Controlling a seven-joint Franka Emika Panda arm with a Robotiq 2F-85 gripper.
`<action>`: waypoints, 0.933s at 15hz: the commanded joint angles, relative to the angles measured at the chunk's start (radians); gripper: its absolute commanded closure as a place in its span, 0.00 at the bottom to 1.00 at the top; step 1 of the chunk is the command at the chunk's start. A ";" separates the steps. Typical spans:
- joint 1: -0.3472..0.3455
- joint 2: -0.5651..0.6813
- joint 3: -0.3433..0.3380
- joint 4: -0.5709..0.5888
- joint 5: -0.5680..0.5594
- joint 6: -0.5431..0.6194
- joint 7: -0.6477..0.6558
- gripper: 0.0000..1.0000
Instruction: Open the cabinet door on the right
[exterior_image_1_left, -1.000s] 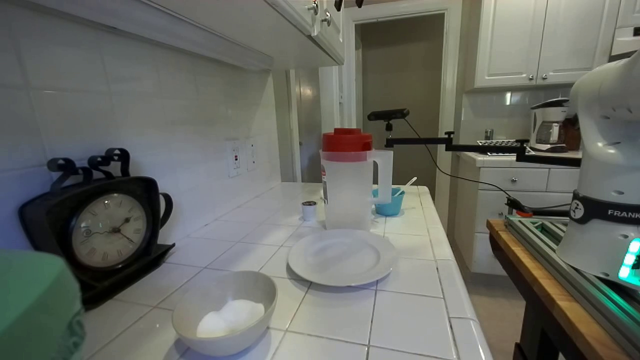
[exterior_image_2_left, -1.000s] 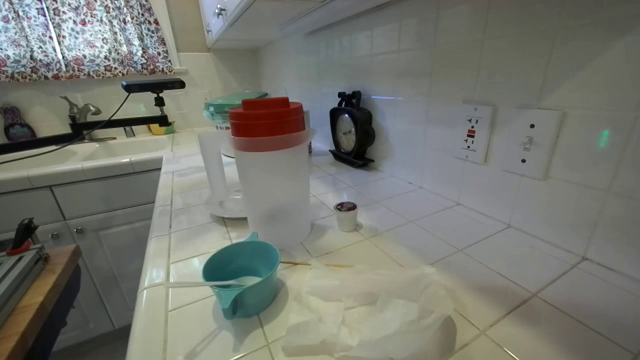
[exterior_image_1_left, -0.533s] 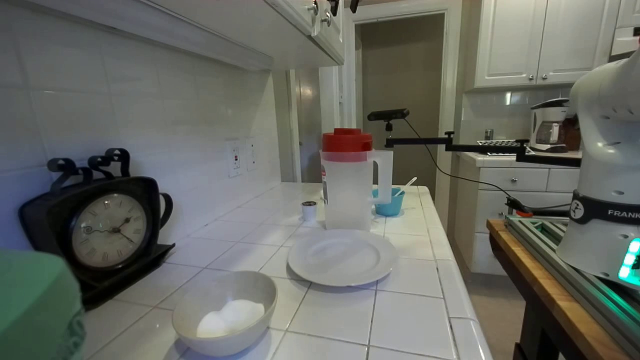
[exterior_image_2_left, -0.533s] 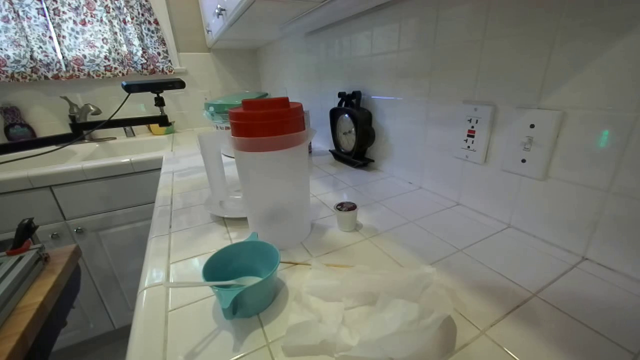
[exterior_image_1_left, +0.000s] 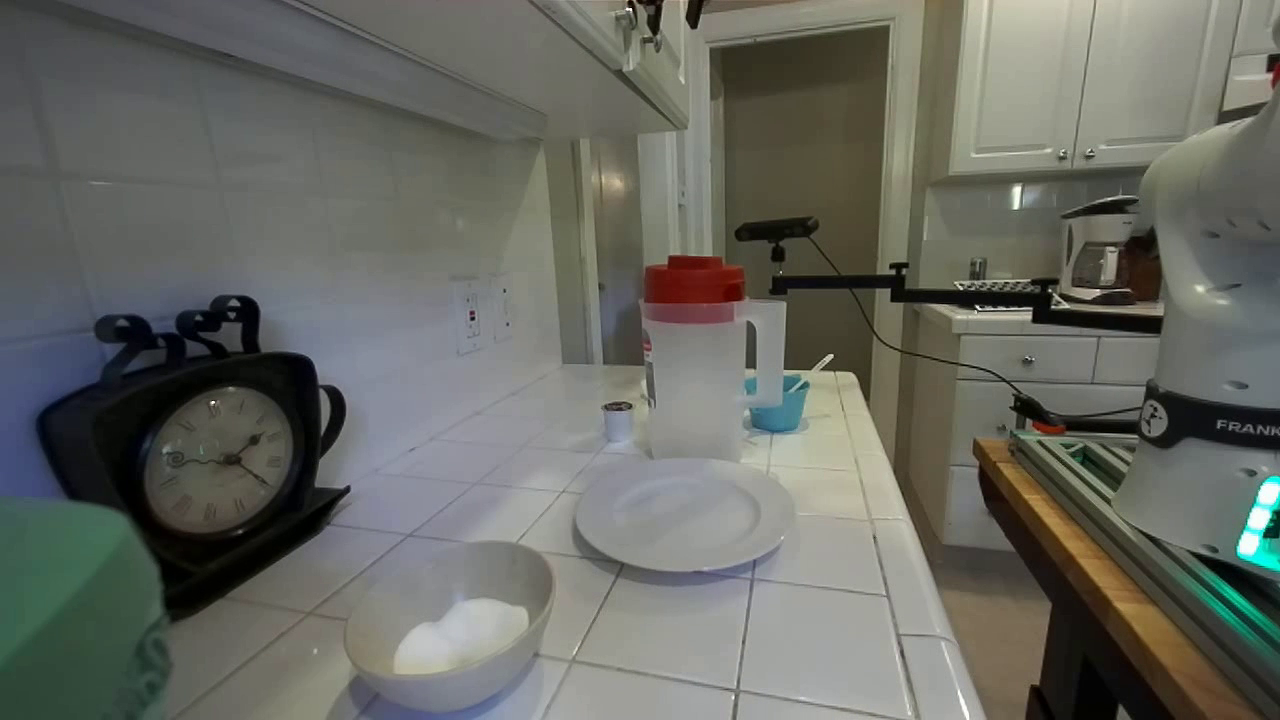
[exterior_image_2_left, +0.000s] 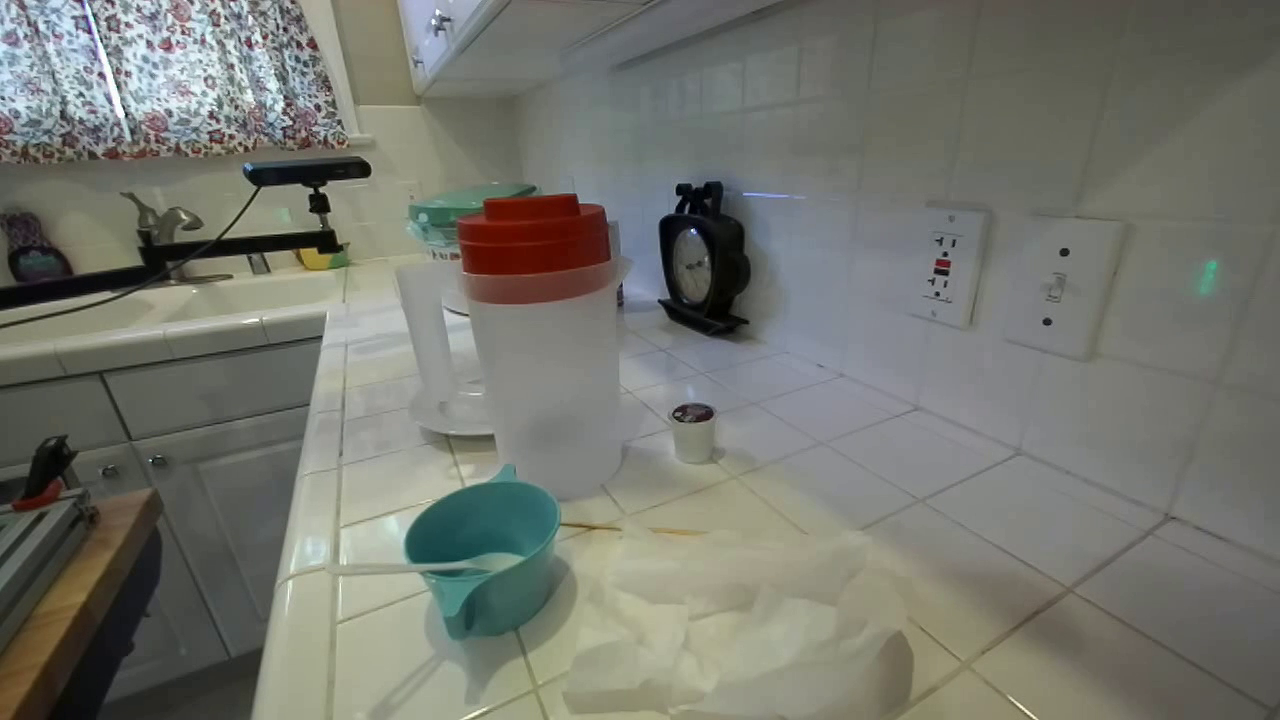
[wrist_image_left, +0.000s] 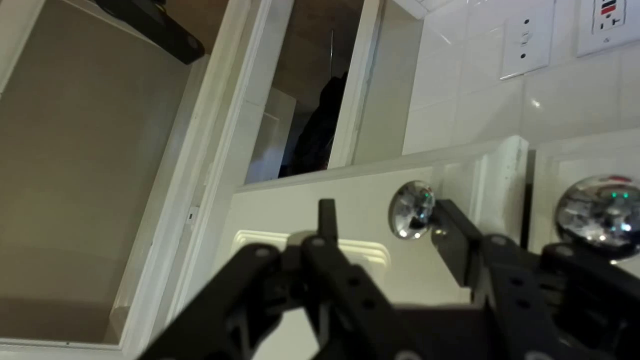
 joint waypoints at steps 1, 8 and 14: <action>0.019 0.031 -0.015 0.035 -0.013 -0.009 0.025 0.46; 0.017 0.040 -0.017 0.040 -0.019 -0.014 0.031 0.52; 0.019 0.040 -0.026 0.032 -0.016 0.014 0.037 0.51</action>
